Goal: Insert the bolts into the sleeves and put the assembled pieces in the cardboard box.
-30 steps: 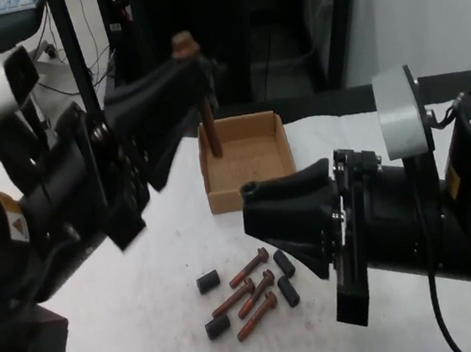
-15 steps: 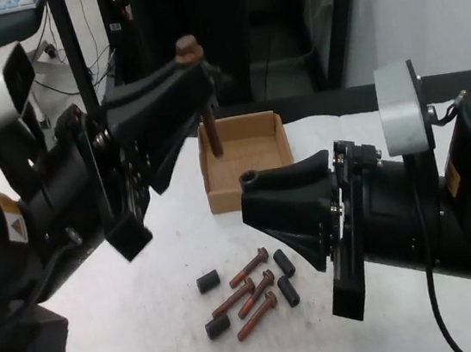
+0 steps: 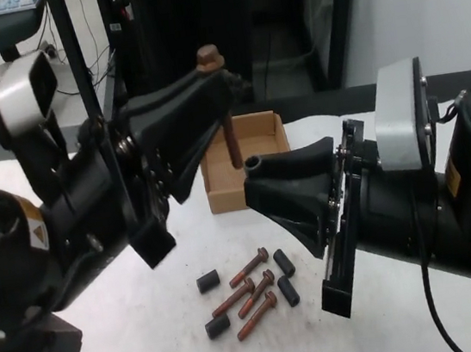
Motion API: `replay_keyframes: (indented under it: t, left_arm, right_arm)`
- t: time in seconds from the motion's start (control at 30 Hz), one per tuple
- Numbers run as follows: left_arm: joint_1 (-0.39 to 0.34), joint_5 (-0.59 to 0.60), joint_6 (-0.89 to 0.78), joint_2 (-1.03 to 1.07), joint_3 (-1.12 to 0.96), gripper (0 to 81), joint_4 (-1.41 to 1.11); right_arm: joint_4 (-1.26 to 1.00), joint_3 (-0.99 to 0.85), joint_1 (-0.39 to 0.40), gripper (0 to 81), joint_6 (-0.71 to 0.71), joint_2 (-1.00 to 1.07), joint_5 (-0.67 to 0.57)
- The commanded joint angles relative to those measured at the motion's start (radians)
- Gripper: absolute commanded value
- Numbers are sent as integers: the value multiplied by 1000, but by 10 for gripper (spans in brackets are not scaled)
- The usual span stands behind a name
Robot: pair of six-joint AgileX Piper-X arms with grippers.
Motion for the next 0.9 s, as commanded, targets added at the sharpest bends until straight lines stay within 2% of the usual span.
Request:
replay_keyframes:
  t: [0.0,0.3,0.87]
  left_arm:
    - [-5,2,14,2,-5,0,-4]
    - [-5,-86,69,2,-5,0,48]
    - [-34,-88,95,2,-5,0,83]
  right_arm:
    - [-20,-2,2,9,-9,2,8]
    - [-20,-2,5,9,-9,2,-40]
    - [17,-2,3,9,-20,2,-48]
